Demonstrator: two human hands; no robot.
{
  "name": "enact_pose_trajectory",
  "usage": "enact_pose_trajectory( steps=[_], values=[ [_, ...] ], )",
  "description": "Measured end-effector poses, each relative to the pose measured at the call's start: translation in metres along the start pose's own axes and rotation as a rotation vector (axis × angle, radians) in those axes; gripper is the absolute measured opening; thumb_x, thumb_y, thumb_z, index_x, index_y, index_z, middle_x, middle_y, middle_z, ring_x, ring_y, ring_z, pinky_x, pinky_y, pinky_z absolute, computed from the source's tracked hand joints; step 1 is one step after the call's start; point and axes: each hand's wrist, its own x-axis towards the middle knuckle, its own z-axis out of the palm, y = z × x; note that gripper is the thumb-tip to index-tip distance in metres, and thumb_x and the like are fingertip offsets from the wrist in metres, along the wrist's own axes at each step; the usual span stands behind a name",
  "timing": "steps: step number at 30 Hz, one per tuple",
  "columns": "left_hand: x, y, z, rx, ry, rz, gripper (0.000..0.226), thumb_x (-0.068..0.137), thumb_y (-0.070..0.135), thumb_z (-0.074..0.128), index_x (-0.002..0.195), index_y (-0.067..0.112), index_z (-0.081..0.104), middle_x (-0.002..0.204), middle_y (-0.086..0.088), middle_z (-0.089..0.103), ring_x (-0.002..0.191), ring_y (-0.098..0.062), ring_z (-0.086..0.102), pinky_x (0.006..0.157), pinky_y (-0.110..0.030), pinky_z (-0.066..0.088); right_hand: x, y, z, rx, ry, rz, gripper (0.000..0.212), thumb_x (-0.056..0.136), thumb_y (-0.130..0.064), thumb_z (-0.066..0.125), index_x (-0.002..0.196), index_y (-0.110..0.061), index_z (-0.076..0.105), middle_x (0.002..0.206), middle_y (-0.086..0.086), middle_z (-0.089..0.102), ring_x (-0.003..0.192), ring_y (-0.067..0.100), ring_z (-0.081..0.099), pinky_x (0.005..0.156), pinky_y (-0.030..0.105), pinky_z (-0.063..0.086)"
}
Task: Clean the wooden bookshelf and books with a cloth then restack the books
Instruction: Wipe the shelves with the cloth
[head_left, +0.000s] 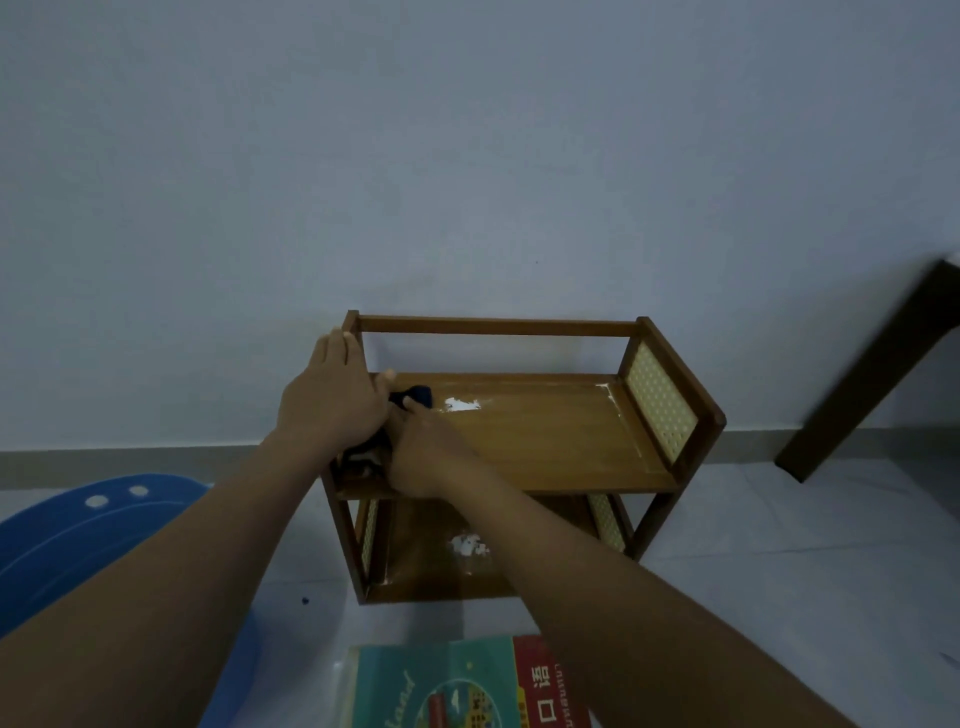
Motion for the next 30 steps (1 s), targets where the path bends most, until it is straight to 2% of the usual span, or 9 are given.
enact_pose_trajectory(
  steps=[3, 7, 9, 16, 19, 22, 25, 27, 30],
  values=[
    [0.001, -0.002, 0.002, 0.045, -0.012, 0.000, 0.072, 0.099, 0.046, 0.027, 0.150, -0.001, 0.006, 0.160, -0.015, 0.005, 0.148, -0.026, 0.003, 0.116, -0.046, 0.023, 0.023, 0.007, -0.008, -0.012, -0.003, 0.036, 0.057, 0.094, -0.034, 0.051, 0.145, -0.019, 0.030, 0.152, 0.007, 0.034, 0.145, 0.026, 0.018, 0.112, 0.050, 0.027],
    [0.001, 0.000, 0.001, 0.056, -0.009, 0.000, 0.071, 0.099, 0.043, 0.030, 0.149, -0.001, 0.007, 0.159, -0.016, 0.007, 0.148, -0.028, 0.006, 0.115, -0.046, 0.026, 0.031, 0.017, -0.012, -0.008, 0.013, 0.091, 0.048, 0.092, -0.036, 0.049, 0.137, -0.019, 0.039, 0.136, 0.009, 0.047, 0.126, 0.030, 0.042, 0.097, 0.045, 0.039],
    [0.000, 0.002, -0.001, 0.046, -0.007, -0.012, 0.071, 0.098, 0.043, 0.031, 0.149, 0.000, 0.007, 0.159, -0.015, 0.007, 0.147, -0.029, 0.009, 0.114, -0.047, 0.027, 0.023, 0.033, -0.017, -0.007, 0.032, 0.135, 0.046, 0.092, -0.038, 0.046, 0.134, -0.019, 0.041, 0.131, 0.009, 0.049, 0.120, 0.030, 0.047, 0.094, 0.043, 0.040],
    [-0.003, 0.001, -0.004, 0.011, -0.008, -0.022, 0.069, 0.098, 0.043, 0.030, 0.150, 0.002, 0.008, 0.159, -0.013, 0.009, 0.146, -0.029, 0.013, 0.111, -0.048, 0.031, -0.050, 0.130, -0.043, -0.009, 0.210, 0.543, 0.064, 0.089, -0.050, 0.045, 0.142, -0.017, 0.030, 0.143, 0.013, 0.040, 0.128, 0.034, 0.041, 0.099, 0.045, 0.044],
    [-0.003, 0.001, -0.004, 0.015, -0.007, -0.016, 0.070, 0.099, 0.044, 0.029, 0.150, 0.002, 0.009, 0.160, -0.013, 0.009, 0.147, -0.029, 0.012, 0.112, -0.048, 0.030, -0.064, 0.145, -0.045, 0.029, 0.253, 0.647, 0.063, 0.091, -0.045, 0.043, 0.143, -0.013, 0.027, 0.143, 0.014, 0.039, 0.129, 0.034, 0.039, 0.097, 0.044, 0.045],
    [-0.001, 0.002, -0.006, -0.021, -0.032, -0.003, 0.071, 0.098, 0.046, 0.029, 0.150, 0.002, 0.008, 0.160, -0.012, 0.005, 0.148, -0.026, 0.006, 0.114, -0.048, 0.025, -0.038, 0.138, -0.040, 0.107, 0.322, 0.705, 0.060, 0.091, -0.038, 0.043, 0.142, -0.009, 0.027, 0.145, 0.018, 0.037, 0.133, 0.035, 0.033, 0.104, 0.050, 0.039],
    [0.001, 0.000, -0.006, -0.050, -0.049, 0.002, 0.075, 0.097, 0.051, 0.028, 0.151, 0.003, 0.008, 0.161, -0.011, 0.004, 0.148, -0.025, 0.005, 0.115, -0.047, 0.023, 0.005, 0.107, -0.030, 0.226, 0.308, 0.651, 0.068, 0.089, -0.038, 0.052, 0.146, -0.011, 0.025, 0.149, 0.017, 0.031, 0.135, 0.034, 0.032, 0.108, 0.051, 0.036],
    [0.002, 0.000, -0.004, -0.052, -0.047, 0.001, 0.077, 0.096, 0.054, 0.028, 0.151, 0.003, 0.009, 0.161, -0.012, 0.005, 0.148, -0.025, 0.007, 0.115, -0.047, 0.023, 0.028, 0.073, -0.021, 0.216, 0.247, 0.509, 0.069, 0.089, -0.040, 0.054, 0.145, -0.012, 0.027, 0.149, 0.015, 0.031, 0.134, 0.034, 0.035, 0.107, 0.051, 0.037],
    [0.004, 0.002, -0.003, -0.064, -0.047, -0.017, 0.081, 0.094, 0.058, 0.028, 0.151, 0.003, 0.008, 0.160, -0.013, 0.006, 0.147, -0.027, 0.009, 0.116, -0.047, 0.022, 0.047, 0.026, -0.007, 0.133, 0.095, 0.268, 0.056, 0.091, -0.034, 0.050, 0.141, -0.014, 0.033, 0.142, 0.016, 0.040, 0.126, 0.035, 0.043, 0.102, 0.051, 0.041]
  ],
)
